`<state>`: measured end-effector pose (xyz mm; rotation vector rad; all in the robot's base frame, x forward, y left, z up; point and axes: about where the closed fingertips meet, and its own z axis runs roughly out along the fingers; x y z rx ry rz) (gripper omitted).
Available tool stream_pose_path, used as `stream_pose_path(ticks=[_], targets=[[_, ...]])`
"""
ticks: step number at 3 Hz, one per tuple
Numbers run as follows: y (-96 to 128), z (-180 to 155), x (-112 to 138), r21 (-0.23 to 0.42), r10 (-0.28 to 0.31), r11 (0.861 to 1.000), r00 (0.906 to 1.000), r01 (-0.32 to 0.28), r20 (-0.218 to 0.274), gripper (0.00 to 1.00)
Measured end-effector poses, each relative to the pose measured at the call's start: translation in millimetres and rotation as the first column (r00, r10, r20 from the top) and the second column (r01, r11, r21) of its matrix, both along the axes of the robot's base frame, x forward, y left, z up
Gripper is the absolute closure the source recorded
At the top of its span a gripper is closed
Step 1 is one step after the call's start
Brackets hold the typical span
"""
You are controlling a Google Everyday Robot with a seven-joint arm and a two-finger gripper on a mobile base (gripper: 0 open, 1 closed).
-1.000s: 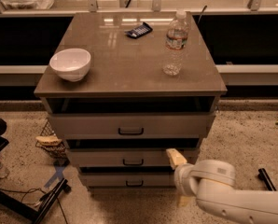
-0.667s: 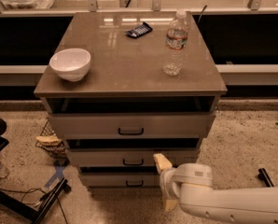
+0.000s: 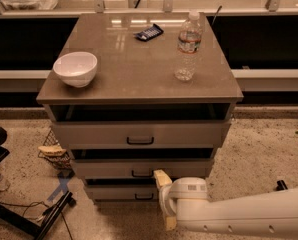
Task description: Open middle drawer
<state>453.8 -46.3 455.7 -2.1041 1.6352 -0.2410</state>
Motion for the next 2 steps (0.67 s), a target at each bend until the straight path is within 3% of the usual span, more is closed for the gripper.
stream_pose_path(ticks=[1, 2], targets=[[7.3, -2.9, 0.3, -0.007, 0.002, 1.0, 0.9999, -0.002, -0.011, 0.0], [25.8, -22.9, 7.0, -0.025, -0.017, 1.0, 0.9974, 0.016, -0.07, 0.0]])
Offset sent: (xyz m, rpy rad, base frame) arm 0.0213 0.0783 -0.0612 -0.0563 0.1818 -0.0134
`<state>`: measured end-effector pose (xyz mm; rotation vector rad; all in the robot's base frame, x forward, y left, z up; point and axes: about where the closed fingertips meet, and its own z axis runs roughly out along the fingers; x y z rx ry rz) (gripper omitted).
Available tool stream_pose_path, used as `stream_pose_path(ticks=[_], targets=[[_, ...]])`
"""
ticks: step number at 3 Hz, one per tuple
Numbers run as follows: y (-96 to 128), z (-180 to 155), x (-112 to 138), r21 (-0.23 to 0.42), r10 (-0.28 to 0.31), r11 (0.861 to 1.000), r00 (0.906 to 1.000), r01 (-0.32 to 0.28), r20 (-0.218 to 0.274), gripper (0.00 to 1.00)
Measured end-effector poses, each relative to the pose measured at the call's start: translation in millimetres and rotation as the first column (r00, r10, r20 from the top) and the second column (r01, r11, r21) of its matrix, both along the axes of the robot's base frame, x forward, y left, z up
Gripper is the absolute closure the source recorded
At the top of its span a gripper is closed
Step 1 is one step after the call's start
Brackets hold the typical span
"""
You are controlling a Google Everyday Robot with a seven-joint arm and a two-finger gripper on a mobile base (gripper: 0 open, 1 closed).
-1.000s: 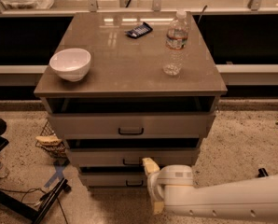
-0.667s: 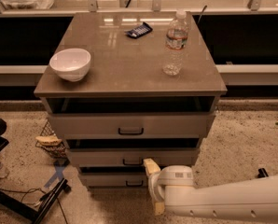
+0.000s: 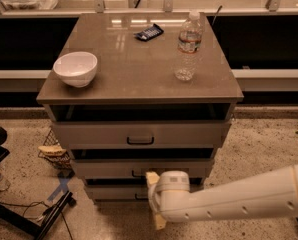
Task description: Open middle drawer
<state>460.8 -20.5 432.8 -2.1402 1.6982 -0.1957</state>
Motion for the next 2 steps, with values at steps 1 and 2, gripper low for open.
stream_pose_path(ticks=[1, 2], targets=[[38.9, -32.4, 13.7, 0.002, -0.001, 1.0, 0.9959, 0.002, -0.091, 0.0], [55.2, -53.8, 36.8, 0.01, 0.002, 1.0, 0.9933, -0.001, -0.116, 0.0]])
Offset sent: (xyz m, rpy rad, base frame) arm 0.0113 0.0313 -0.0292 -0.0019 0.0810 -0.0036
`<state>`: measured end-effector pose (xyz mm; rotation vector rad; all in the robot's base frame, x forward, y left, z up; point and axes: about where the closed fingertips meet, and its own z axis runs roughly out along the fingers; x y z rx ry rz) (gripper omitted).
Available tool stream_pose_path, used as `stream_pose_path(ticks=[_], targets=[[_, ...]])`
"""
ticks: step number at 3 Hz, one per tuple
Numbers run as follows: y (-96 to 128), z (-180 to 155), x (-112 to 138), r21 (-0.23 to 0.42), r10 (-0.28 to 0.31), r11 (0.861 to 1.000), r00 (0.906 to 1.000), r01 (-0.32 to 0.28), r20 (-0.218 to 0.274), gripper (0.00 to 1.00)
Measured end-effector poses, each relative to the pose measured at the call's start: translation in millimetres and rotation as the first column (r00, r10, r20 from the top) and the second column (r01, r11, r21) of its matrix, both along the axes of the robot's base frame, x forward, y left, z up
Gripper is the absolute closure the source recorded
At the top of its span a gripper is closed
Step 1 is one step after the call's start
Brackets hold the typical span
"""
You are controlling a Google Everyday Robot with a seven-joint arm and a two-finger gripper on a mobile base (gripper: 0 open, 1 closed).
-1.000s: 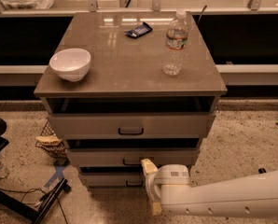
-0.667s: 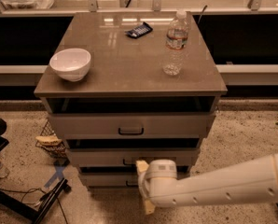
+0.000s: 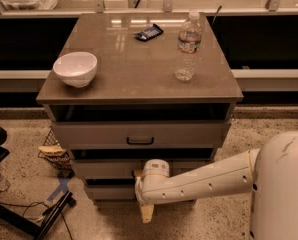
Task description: Open middle drawer
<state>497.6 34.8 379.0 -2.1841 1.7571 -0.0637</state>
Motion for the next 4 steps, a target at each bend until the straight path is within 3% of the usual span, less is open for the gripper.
stream_pose_path(ticks=[1, 2, 4], targets=[[-0.5, -4.0, 1.2, -0.01, 0.003, 1.0, 1.0, -0.003, 0.0, 0.0], [-1.2, -14.8, 6.3, -0.037, 0.014, 0.999, 0.9999, -0.014, -0.008, 0.16], [1.4, -27.9, 12.3, -0.07, 0.024, 0.997, 0.9996, -0.025, -0.012, 0.64]])
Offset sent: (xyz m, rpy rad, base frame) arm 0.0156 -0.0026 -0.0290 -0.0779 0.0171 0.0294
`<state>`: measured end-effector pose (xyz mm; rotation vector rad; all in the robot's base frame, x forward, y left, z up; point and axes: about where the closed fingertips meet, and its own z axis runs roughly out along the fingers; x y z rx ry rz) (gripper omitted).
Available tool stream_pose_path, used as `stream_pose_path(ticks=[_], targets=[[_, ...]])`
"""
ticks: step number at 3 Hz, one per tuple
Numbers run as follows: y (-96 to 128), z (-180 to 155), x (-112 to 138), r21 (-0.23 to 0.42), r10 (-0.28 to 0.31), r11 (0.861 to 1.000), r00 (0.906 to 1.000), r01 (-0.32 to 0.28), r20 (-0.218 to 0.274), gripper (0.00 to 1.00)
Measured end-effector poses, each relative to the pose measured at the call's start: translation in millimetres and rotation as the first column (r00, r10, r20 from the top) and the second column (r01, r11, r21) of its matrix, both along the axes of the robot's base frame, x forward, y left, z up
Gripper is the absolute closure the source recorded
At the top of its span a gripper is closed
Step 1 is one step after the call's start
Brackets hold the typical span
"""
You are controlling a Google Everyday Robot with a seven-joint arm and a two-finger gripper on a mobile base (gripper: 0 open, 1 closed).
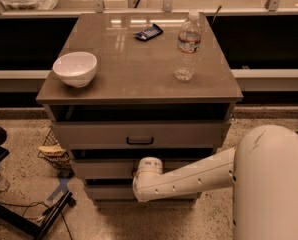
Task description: Open middle drawer
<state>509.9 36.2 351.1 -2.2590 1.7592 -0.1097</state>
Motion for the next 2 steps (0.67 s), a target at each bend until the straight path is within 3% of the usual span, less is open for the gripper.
stream_pose_path(ticks=[1, 2], targets=[[0.0, 0.2, 0.0, 0.0, 0.0, 1.0, 1.0, 0.0, 0.0, 0.87], [-2.0, -0.9, -4.4, 0.018, 0.001, 1.0, 1.0, -0.001, -0.006, 1.0]])
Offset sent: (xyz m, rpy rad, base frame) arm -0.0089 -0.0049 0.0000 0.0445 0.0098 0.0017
